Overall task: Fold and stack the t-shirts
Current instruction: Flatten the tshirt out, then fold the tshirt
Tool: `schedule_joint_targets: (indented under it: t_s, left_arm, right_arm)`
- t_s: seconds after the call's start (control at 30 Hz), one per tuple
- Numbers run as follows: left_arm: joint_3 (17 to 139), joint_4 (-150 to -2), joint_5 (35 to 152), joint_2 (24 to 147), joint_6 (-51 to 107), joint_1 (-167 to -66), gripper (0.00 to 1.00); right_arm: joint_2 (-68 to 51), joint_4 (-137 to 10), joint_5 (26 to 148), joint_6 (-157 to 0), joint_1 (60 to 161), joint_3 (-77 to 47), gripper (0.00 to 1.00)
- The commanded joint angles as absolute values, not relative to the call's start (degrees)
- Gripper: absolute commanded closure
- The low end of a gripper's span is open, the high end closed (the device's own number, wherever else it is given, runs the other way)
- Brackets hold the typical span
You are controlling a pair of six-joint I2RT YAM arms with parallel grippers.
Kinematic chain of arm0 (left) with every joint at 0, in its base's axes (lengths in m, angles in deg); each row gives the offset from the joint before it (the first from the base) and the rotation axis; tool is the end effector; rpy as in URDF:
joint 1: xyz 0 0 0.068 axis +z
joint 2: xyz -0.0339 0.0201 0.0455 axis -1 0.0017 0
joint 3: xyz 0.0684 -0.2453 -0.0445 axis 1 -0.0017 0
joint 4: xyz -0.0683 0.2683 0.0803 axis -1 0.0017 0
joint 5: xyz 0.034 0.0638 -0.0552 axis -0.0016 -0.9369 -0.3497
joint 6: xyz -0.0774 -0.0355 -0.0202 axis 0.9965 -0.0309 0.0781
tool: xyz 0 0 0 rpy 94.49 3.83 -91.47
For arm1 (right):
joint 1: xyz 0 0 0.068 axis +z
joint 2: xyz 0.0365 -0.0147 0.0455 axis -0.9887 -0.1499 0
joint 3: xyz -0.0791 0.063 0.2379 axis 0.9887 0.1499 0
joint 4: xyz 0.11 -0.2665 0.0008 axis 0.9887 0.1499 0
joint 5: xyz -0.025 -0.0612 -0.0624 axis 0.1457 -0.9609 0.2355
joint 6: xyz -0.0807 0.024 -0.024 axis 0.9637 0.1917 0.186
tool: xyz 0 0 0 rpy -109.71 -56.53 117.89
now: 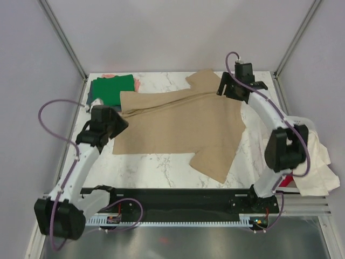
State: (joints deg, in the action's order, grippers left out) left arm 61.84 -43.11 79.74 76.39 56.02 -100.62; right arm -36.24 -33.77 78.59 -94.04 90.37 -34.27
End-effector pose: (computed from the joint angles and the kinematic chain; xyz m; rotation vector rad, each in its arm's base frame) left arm 0.3091 -0.0510 0.2525 -0.6184 2.2217 -0.3448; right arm 0.4828 0.0759 0.2339 0.2724 2.3478 0.2574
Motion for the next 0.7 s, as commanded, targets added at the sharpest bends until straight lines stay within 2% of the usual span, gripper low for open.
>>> schedule_joint_targets:
  t_s: [0.0, 0.07, 0.17, 0.2, 0.3, 0.4, 0.67]
  left_arm:
    - [46.48, -41.04, 75.54, 68.76, 64.23, -94.15, 0.41]
    - [41.6, -42.27, 77.39, 62.44, 66.6, -90.8, 0.4]
    - [35.27, -43.77, 76.26, 58.99, 68.81, -89.99, 0.41]
    - [34.91, -43.86, 75.56, 58.98, 68.98, -89.99, 0.41]
    - [34.11, -46.4, 73.62, 60.46, 67.49, -87.27, 0.39]
    - [34.46, -48.86, 71.95, 65.54, 66.7, -86.47, 0.38]
    - [35.08, -52.9, 71.6, 74.97, 67.32, -84.72, 0.38]
  right_arm:
    - [-19.06, -33.74, 77.74, -97.1, 94.54, -17.57, 0.2]
    - [-12.34, -33.93, 76.07, -98.95, 97.71, -10.15, 0.14]
    - [3.45, -33.4, 75.1, -105.44, 104.47, 3.3, 0.07]
    - [6.47, -33.22, 74.93, -107.46, 105.54, 9.43, 0.02]
    - [18.05, -32.53, 73.88, -113.36, 107.39, 19.99, 0.02]
    - [26.07, -29.64, 72.38, -114.95, 107.48, 25.47, 0.02]
    - [30.05, -24.61, 74.92, -113.9, 107.48, 25.22, 0.02]
